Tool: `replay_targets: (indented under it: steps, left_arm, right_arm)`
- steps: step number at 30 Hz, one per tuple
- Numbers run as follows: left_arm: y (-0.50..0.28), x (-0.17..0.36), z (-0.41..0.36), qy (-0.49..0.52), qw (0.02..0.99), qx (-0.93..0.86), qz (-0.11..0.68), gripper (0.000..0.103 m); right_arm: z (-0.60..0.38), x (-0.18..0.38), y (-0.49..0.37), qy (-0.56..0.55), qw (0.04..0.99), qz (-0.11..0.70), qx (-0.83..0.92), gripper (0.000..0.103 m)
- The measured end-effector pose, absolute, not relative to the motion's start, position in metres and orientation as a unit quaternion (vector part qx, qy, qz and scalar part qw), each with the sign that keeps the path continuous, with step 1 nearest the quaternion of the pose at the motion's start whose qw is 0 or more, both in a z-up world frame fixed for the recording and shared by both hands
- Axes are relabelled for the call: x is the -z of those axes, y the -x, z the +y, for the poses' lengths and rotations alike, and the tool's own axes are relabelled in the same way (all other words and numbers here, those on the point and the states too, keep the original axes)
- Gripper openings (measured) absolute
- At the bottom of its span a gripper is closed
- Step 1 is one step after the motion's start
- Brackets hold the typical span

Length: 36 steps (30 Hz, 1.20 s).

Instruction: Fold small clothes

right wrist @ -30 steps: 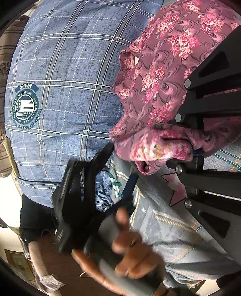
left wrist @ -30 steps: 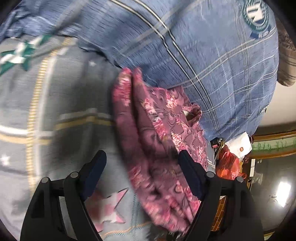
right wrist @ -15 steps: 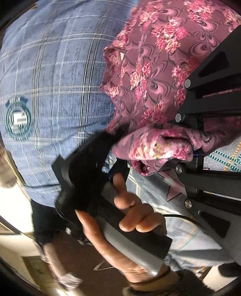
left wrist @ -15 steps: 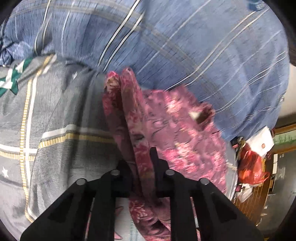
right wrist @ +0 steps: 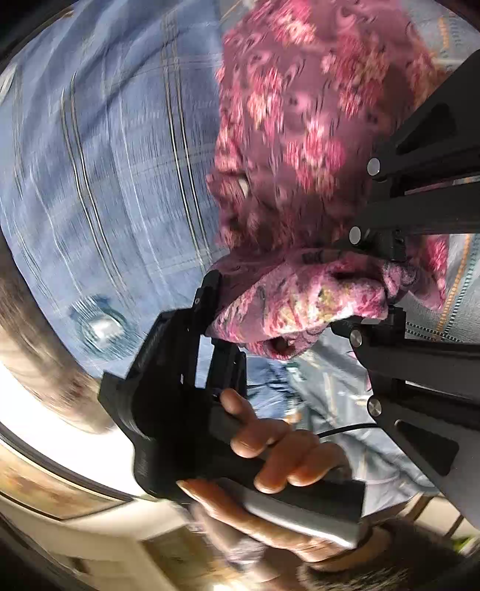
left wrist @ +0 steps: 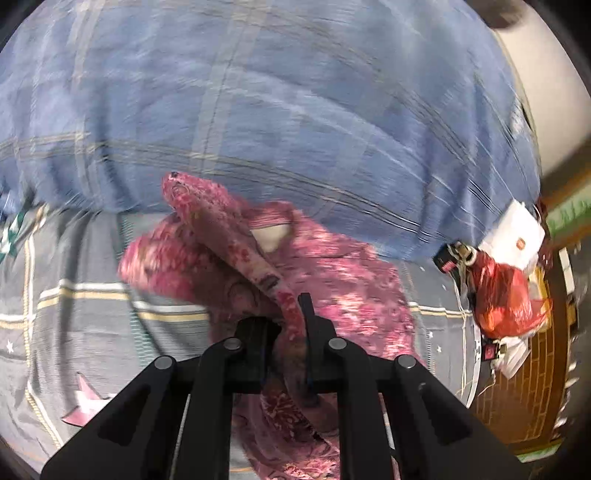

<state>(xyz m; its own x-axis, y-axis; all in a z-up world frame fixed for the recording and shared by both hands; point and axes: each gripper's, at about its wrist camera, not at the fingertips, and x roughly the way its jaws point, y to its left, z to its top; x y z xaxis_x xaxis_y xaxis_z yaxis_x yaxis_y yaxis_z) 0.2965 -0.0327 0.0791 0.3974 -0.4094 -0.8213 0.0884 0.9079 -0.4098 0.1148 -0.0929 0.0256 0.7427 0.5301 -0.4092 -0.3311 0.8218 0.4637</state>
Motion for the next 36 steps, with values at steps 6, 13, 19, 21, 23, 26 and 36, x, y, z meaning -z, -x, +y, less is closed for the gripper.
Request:
replay_targets:
  steps: [6,13,19,21,23,26,36]
  left_arm:
    - [-0.291,-0.09,-0.107,0.121,0.826,0.18,0.521,0.011]
    - [-0.289,-0.066,-0.192,0.091,0.809,0.204,0.543,0.012]
    - [-0.294,-0.02,-0.247,0.094,0.781,0.218,0.577,0.024]
    - [-0.293,-0.011,-0.253,0.092,0.777,0.216,0.584,0.027]
    - [-0.29,-0.015,-0.25,0.104,0.774,0.229,0.581,0.027]
    - [-0.285,-0.043,-0.219,0.153,0.789,0.245,0.543,0.031]
    - [-0.262,-0.023,-0.105,0.149,0.83,0.118,0.524,0.05]
  right_arm:
    - [-0.158,-0.029,-0.102,-0.251,0.912,0.246,-0.21,0.013]
    - [-0.23,-0.013,-0.093,-0.311,0.905,0.238,-0.167,0.013]
    - [-0.278,0.018,-0.082,-0.355,0.892,0.247,-0.129,0.013]
    - [-0.293,0.039,-0.086,-0.381,0.878,0.265,-0.116,0.013]
    - [-0.302,0.056,-0.085,-0.402,0.863,0.285,-0.11,0.013]
    - [-0.309,0.067,-0.09,-0.416,0.848,0.307,-0.118,0.017]
    - [-0.357,0.0,-0.099,-0.41,0.871,0.252,-0.097,0.033]
